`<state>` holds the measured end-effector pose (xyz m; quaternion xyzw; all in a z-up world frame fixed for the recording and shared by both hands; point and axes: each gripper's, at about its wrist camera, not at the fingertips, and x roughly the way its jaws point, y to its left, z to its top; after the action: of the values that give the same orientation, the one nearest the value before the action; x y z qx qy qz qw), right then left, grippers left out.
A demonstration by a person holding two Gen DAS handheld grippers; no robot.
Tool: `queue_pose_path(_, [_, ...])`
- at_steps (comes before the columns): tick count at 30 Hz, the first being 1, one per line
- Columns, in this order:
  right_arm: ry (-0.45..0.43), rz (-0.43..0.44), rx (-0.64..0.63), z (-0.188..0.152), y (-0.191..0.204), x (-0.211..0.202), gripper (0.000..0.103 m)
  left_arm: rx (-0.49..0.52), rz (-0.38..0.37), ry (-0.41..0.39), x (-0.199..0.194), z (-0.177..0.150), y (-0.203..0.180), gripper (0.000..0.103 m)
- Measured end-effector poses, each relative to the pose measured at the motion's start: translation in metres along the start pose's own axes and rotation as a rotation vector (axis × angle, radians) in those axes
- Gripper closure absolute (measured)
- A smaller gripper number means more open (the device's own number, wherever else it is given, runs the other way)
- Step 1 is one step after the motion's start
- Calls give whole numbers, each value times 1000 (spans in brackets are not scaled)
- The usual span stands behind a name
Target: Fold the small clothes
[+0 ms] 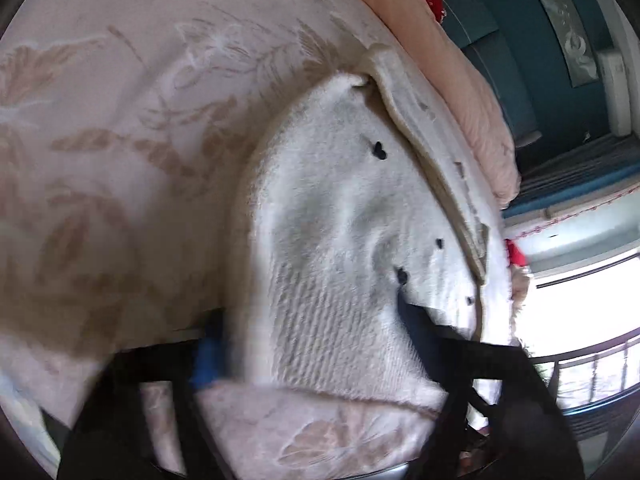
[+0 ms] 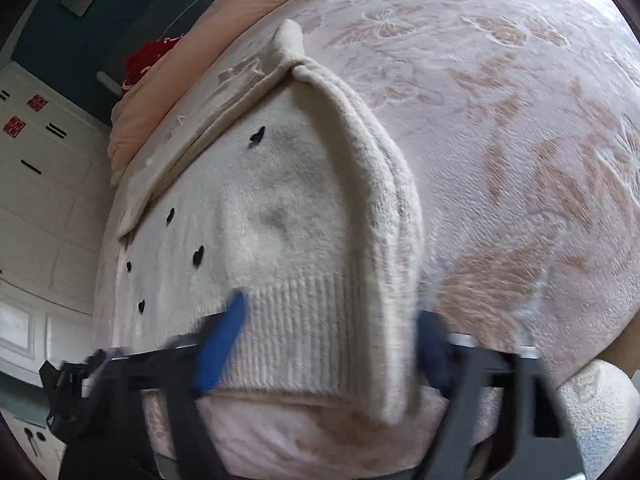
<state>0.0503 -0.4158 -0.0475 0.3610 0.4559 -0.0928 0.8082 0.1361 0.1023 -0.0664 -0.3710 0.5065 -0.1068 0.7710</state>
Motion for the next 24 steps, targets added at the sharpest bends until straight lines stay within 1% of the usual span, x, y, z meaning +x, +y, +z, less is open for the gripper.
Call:
queue_pose_path(1, [21,26,12,4,-2,1,92,-19,3,11,1,2,1,95])
queue_pose_path(2, [40,67,50,5,-7,1,91,-37,5,4,-1,4,3,95])
queue_pose_path(4, [10,81,63,8,-8,-9,92,-41,-1,-32,-16,5,4,96])
queue_pose_path(6, [-24,88,24,10,0,-26,92,-22,-15,-58,-31,5,1,97])
queue_pose_path(8, [-30,117,-10,11,9,-45,93,-21,-43,-65,-50,2,-4,97])
queue_pose_path(10, [-27,133,-78,9,23,-67,93,-29,-82,-68,-70,-4,-7,97])
queue_pose_path(12, [-12,129,-142,4,31,-86,93,-1,-83,-67,-87,-12,-13,97])
queue_pose_path(13, [-4,124,-165,2,33,-92,93,29,-72,-63,-99,-19,-17,97])
queue_pose_path(15, [36,99,-238,-8,35,-108,93,75,-51,-54,-116,-29,-19,97])
queue_pose_path(16, [72,78,-276,-15,33,-116,93,99,-34,-38,-126,-37,-18,97])
queue_pose_path(18, [143,41,-329,-33,24,-125,93,129,4,9,-137,-53,-14,97])
queue_pose_path(19, [183,15,-364,-43,21,-128,93,155,29,48,-145,-67,-11,97])
queue_pose_path(21, [285,-50,-453,-72,12,-138,93,216,71,105,-159,-90,-8,97])
queue_pose_path(22, [316,-64,-473,-85,9,-141,93,250,90,134,-168,-105,-7,97])
queue_pose_path(23, [367,-76,-492,-102,3,-147,93,273,101,157,-176,-117,-6,97])
queue_pose_path(24, [399,-78,-502,-114,-1,-152,93,287,110,174,-183,-127,-4,97])
